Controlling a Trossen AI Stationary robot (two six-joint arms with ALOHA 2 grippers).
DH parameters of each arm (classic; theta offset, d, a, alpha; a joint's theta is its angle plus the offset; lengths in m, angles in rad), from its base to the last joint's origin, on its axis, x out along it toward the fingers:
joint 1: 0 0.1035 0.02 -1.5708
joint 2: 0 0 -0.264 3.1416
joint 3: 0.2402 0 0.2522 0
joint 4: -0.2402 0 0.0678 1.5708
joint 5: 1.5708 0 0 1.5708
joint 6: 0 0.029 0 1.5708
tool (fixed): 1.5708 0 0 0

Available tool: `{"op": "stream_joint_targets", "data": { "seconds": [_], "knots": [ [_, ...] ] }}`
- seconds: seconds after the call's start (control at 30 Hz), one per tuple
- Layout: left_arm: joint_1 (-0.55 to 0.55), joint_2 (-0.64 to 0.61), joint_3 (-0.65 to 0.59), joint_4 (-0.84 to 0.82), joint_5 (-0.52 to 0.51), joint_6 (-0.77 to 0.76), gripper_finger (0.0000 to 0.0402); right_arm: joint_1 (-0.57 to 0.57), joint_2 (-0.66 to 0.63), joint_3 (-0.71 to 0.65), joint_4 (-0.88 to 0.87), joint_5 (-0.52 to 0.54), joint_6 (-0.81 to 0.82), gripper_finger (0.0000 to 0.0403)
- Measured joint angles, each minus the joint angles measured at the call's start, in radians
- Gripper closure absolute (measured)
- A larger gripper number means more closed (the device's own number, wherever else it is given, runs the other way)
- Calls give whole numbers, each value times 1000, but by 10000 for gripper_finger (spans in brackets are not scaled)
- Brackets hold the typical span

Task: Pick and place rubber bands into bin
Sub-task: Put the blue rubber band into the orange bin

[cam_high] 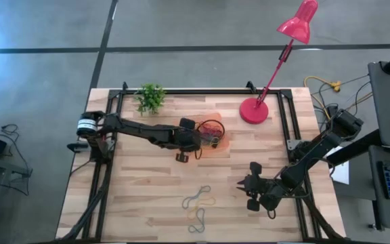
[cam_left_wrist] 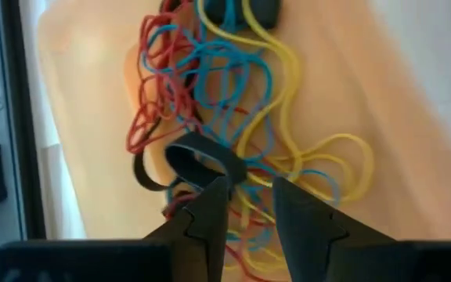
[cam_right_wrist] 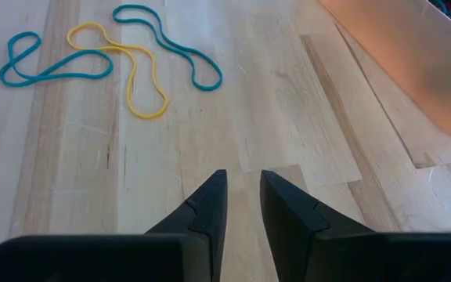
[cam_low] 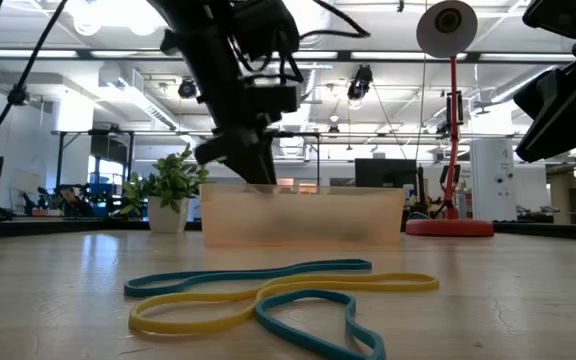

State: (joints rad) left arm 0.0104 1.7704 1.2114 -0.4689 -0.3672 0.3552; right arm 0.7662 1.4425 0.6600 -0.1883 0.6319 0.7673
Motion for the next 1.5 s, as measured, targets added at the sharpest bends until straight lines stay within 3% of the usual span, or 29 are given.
{"op": "stream_joint_targets", "data": {
  "seconds": [0.13,0.37,0.43,0.8,1.03,1.5],
  "knots": [
    [-46,-37,10,-32,67,-35,315,0,0,-3,0,0,0,336],
    [-130,-97,10,-25,463,-115,315,0,0,-16,12,0,0,338],
    [-166,-97,6,-29,516,-116,315,0,0,-18,14,0,2,337],
    [-290,-22,-53,150,518,-161,315,0,-1,-28,23,0,12,336],
    [-318,70,-52,177,509,-184,315,0,0,-32,44,0,4,338],
    [-346,122,-52,263,487,-190,315,0,0,-38,49,0,-8,342]
  ]
}}
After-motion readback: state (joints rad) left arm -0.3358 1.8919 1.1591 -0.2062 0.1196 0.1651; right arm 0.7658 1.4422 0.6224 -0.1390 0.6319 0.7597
